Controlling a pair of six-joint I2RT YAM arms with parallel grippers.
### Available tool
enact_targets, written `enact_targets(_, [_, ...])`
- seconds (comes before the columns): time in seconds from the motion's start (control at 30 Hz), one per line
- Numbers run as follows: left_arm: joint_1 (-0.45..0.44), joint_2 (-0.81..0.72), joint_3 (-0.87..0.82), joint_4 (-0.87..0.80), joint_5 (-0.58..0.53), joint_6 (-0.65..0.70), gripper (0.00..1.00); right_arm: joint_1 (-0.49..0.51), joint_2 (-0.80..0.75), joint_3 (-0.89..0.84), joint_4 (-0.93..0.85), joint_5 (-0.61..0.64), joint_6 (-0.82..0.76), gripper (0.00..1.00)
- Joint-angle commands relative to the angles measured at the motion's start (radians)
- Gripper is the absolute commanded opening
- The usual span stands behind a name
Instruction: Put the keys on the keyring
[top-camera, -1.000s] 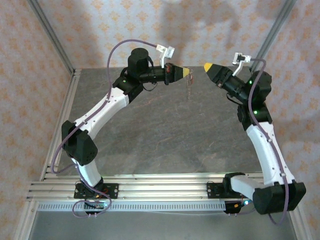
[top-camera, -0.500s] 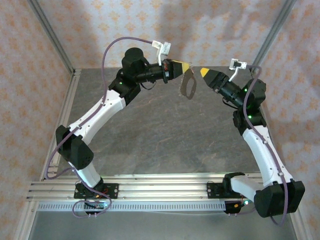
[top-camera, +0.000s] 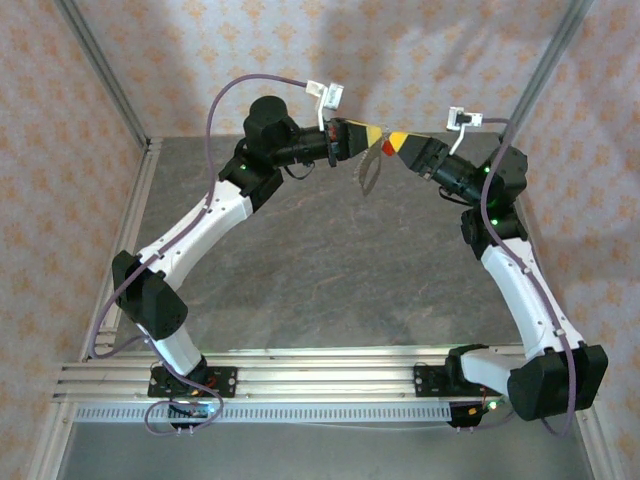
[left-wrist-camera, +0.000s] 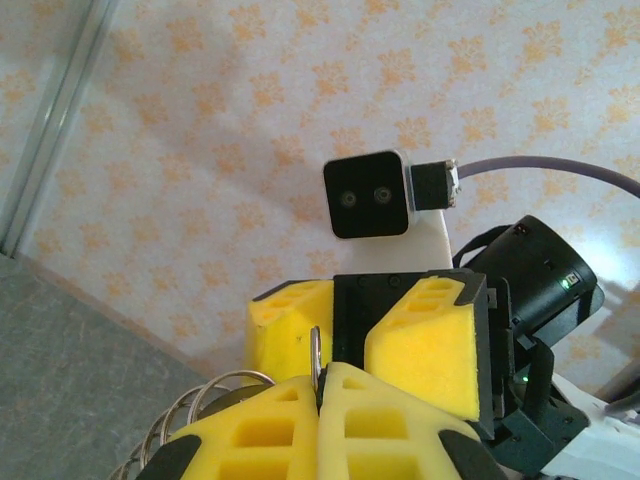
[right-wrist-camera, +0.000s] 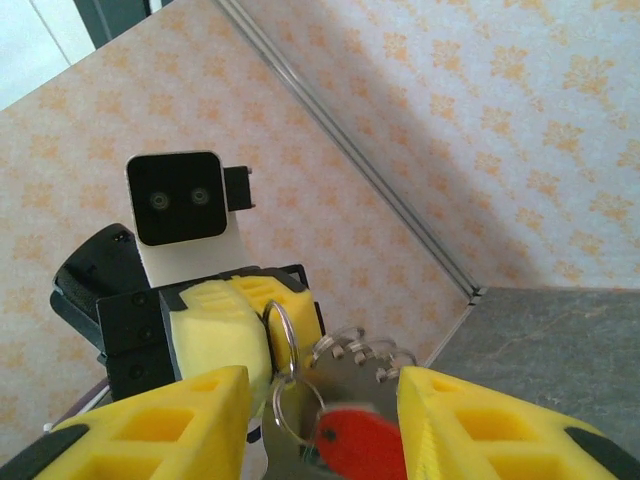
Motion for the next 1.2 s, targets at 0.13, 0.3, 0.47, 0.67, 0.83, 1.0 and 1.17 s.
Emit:
enact_targets(0.13, [-0.013,-0.017,0.031,0.073,0.026,-0.023,0.0,0.023,0.012,0.053,0.049,-0.046,-0.033,0.36])
enact_targets(0.3, [-0.014,-0.019,0.028,0.078,0.018,-0.025,0.0,0.023,-0.011,0.024,0.041,-0.042,-0.039,0.35])
enact_targets(0.47, [-0.014,-0.02,0.033,0.08,0.013,-0.027,0.0,0.027,-0.034,-0.012,0.029,-0.033,-0.041,0.23])
enact_targets(0.67, [-0.014,-0.015,0.04,0.078,0.015,-0.028,0.0,0.043,-0.045,-0.052,0.034,-0.029,-0.038,0.18])
enact_targets(0.83, [-0.016,-0.013,0.04,0.08,0.013,-0.028,0.0,0.063,-0.048,-0.056,-0.001,-0.03,-0.061,0.18])
enact_targets(1.0, [-0.016,-0.016,0.035,0.075,0.013,-0.024,0.0,0.062,-0.099,-0.07,-0.086,0.006,-0.125,0.26])
enact_targets(1.17, [-0.015,-0.023,0.031,0.072,0.02,-0.019,0.0,0.038,-0.175,-0.124,-0.067,0.096,-0.098,0.28])
